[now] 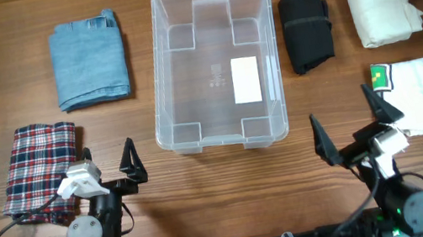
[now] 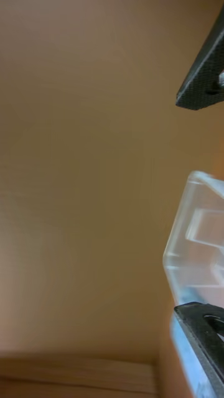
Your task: Pack container
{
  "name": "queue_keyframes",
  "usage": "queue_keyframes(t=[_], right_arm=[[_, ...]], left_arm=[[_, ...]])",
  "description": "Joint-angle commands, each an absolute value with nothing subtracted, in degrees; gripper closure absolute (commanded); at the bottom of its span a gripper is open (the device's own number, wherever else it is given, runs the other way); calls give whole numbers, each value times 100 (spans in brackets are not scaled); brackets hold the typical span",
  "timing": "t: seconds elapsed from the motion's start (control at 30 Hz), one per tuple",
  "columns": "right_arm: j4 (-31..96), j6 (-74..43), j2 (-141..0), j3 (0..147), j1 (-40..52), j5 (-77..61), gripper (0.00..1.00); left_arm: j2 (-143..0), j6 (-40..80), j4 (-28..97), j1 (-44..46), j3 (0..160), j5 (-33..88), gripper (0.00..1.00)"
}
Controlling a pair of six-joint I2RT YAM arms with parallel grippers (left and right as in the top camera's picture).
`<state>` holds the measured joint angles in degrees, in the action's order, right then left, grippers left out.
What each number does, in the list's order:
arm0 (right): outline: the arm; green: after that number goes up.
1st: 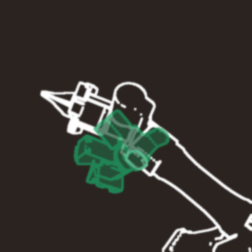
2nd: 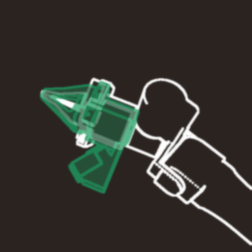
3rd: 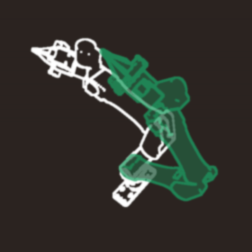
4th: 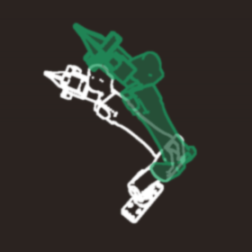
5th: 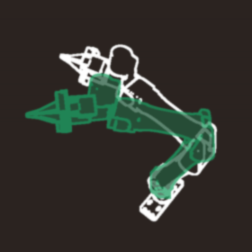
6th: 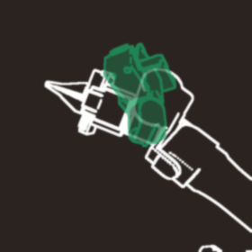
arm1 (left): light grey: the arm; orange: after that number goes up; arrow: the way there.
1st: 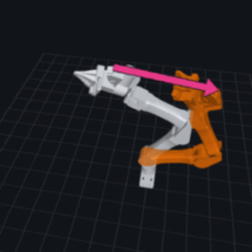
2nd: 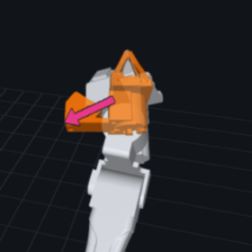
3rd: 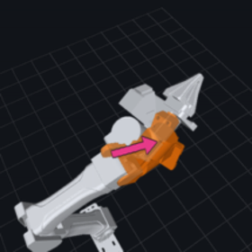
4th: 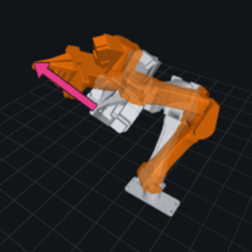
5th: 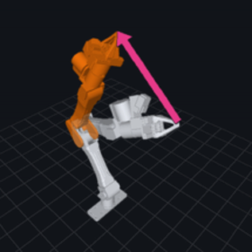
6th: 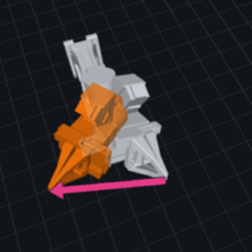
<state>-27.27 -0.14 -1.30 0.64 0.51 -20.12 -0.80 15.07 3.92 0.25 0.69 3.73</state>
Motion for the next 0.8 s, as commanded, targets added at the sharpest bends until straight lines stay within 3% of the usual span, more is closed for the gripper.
queue_keyframes(t=[0.0, 0.17, 0.33, 0.6, 0.77], right_arm=[[-3044, 36, -390, 537, 78, -1614, 0], [-2659, 602, -1704, 1793, 78, -1496, 0], [-1439, 1092, -3833, 3741, 73, -1503, 0], [2421, 1806, -7150, 7841, -233, -1590, 0], [4510, 2104, -8755, 9804, -1052, -3352, 0]], left_arm=[[-38, 1389, 414, -16, 32, 298, 0], [-38, 1389, 414, -16, 32, 298, 0], [-38, 1389, 414, -16, 34, 298, 0], [-38, 1389, 414, -16, 34, 298, 0], [-38, 1389, 414, -16, 34, 298, 0]])
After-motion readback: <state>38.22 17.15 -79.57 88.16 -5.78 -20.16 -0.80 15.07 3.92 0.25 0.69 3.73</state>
